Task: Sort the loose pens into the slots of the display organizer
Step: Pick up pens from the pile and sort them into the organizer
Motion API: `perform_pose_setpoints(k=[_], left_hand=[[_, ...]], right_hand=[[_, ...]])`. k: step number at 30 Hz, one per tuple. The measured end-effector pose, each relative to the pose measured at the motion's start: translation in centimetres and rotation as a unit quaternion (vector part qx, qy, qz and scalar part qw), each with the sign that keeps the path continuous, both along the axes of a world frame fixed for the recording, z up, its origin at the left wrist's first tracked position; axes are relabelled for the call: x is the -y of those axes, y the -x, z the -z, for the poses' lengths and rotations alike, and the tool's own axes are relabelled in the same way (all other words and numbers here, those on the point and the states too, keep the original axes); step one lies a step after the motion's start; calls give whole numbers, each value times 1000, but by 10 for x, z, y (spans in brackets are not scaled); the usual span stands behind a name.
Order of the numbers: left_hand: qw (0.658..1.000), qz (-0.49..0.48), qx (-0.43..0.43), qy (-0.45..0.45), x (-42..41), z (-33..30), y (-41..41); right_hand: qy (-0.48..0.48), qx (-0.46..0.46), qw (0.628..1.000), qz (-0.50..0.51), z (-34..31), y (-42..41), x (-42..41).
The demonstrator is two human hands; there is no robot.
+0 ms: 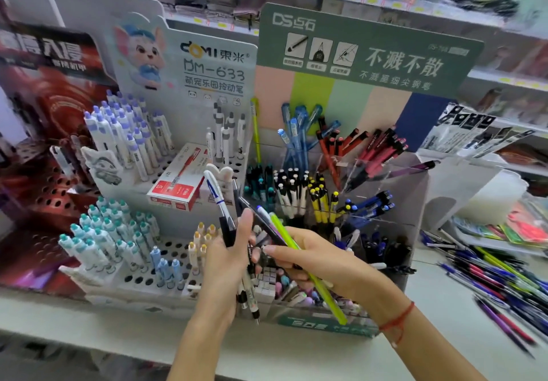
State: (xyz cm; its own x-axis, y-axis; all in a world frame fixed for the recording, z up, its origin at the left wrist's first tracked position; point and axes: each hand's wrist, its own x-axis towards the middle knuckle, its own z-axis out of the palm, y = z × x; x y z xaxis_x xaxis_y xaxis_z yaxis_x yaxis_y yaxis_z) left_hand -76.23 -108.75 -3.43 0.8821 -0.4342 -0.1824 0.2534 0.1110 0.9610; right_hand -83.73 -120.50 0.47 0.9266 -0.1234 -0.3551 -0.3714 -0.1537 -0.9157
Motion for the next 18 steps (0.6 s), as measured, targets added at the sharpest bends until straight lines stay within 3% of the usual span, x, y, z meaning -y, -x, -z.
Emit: perform_pose_setpoints(k=[7, 10, 18], left_hand=[[999, 37, -26, -17, 16, 9, 14], [998, 39, -40, 2, 23, 8, 21], [994, 56, -92, -33, 25, 15, 25]], right_hand=[[152, -26, 987, -33, 1, 27, 2], [77, -29, 996, -24, -1, 36, 6], [27, -79, 996, -37, 1, 45, 10]])
